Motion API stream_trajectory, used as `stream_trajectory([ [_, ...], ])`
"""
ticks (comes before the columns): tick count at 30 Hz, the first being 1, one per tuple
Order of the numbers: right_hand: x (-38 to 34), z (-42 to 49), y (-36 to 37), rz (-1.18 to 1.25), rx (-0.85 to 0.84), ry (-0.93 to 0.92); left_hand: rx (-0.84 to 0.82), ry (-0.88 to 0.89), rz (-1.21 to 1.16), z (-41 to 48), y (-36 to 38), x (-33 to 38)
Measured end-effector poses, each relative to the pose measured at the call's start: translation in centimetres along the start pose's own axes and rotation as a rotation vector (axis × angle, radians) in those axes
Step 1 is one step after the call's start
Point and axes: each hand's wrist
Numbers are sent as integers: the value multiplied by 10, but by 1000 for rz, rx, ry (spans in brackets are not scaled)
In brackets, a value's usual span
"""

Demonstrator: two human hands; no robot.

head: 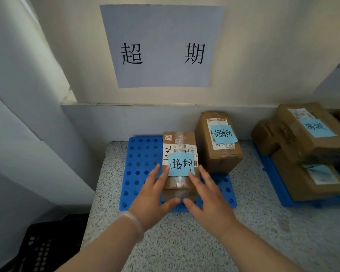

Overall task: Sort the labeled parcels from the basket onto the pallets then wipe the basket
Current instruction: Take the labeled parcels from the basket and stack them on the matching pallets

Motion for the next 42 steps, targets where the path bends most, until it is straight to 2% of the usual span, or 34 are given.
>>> stream_trajectory([
  [3, 1, -15, 6, -176, -65, -74, 44, 43, 81, -19, 12, -4],
  [7, 7, -17, 7, -300, -120, -72, 25, 57, 147, -19, 19, -4],
  [14, 10, 0, -5, -334, -214, -50, -10, 23, 236, 0, 15, 6],
  [19, 7, 12, -10, -351, -213, -18, -3, 13, 522, 16, 7, 13],
  [21, 6, 11, -10, -341, -175, -16, -2, 31, 569, 17, 5, 14],
  [27, 4, -11, 1, -292, -74, -78, 87, 187, 507, -2, 16, 6],
  [42, 11, 18, -1, -409, -40, -71, -13, 176, 530, 31, 6, 11],
])
Point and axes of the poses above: each hand's wrist, its own z-axis towards the middle knuckle, its own y-axis out of the palm, x = y × z, and after that the axes turned 3 degrees about -y, right-handed
